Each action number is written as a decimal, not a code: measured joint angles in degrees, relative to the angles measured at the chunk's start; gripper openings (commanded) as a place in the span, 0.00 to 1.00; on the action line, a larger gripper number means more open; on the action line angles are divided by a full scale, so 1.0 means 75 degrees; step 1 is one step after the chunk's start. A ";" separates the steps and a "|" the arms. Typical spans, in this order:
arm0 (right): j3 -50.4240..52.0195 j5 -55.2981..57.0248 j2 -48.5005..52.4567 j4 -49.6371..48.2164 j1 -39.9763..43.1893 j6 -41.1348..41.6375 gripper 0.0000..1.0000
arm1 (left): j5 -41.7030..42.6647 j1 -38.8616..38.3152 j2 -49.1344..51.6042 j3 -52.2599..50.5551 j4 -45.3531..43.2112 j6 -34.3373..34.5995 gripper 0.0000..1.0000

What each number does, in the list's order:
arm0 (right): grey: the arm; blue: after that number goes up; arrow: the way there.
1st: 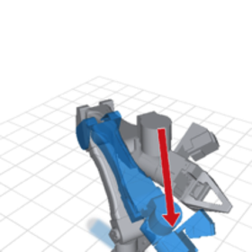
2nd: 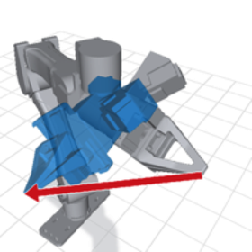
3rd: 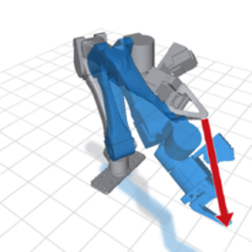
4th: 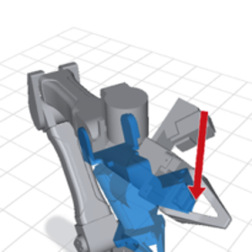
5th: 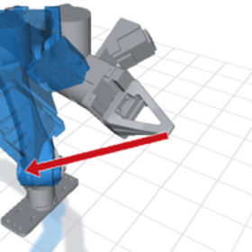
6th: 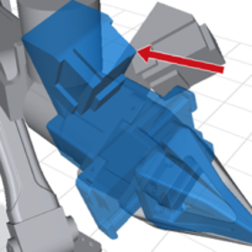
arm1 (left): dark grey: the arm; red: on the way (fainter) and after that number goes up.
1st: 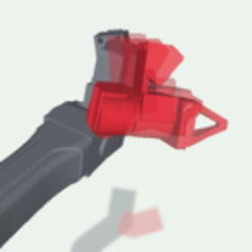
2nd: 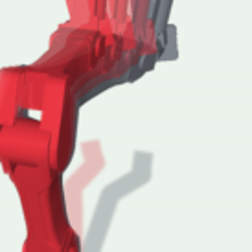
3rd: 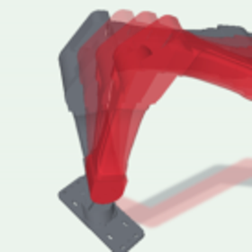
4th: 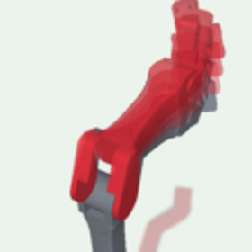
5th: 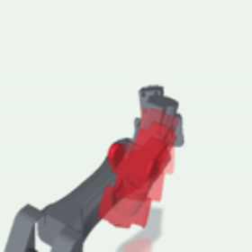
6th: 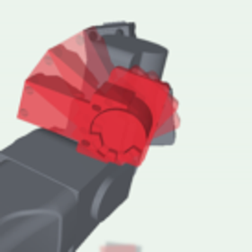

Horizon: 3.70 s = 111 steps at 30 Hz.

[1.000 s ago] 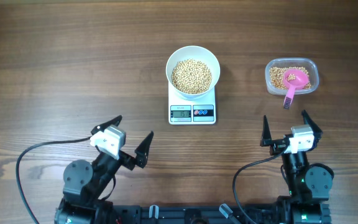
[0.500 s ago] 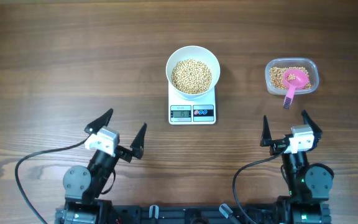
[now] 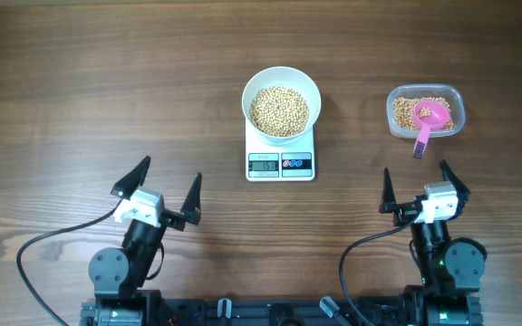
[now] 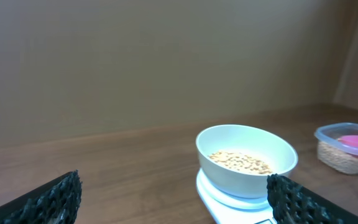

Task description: Scoop item into bowl and weigh 150g on scale

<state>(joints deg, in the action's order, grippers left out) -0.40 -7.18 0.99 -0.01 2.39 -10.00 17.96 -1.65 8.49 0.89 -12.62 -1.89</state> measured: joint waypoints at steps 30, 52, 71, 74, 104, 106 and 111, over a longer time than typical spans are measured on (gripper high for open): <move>0.0000 0.0000 0.0000 0.0000 0.0000 -0.0026 1.00 | -0.1046 0.0810 -0.1029 -0.0032 0.2130 0.1638 1.00; 0.0000 0.0000 0.0000 0.0000 0.0000 -0.0026 1.00 | -0.1390 0.0612 -0.1029 -0.0032 0.2177 -0.0189 1.00; 0.0000 0.0000 0.0000 0.0000 0.0000 -0.0026 1.00 | -0.2017 0.0449 -0.1029 -0.0032 0.2235 0.0090 1.00; 0.0000 0.0000 0.0000 0.0000 0.0000 -0.0026 1.00 | -0.2014 0.0399 -0.1029 -0.0032 0.2235 0.0090 1.00; 0.0000 0.0000 0.0000 0.0000 0.0000 -0.0026 1.00 | -0.1985 0.0382 -0.1029 -0.0032 0.2229 0.0090 1.00; 0.0000 0.0000 0.0000 0.0000 0.0000 -0.0026 1.00 | -0.1985 0.0382 -0.1029 -0.0032 0.2229 0.0090 1.00; 0.0000 0.0000 0.0000 0.0000 0.0000 -0.0026 1.00 | -0.1985 0.0382 -0.1029 -0.0032 0.2229 0.0090 1.00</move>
<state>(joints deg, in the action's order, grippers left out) -0.40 -7.18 0.99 -0.01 2.39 -10.20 3.07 1.21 0.78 0.64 4.10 -1.21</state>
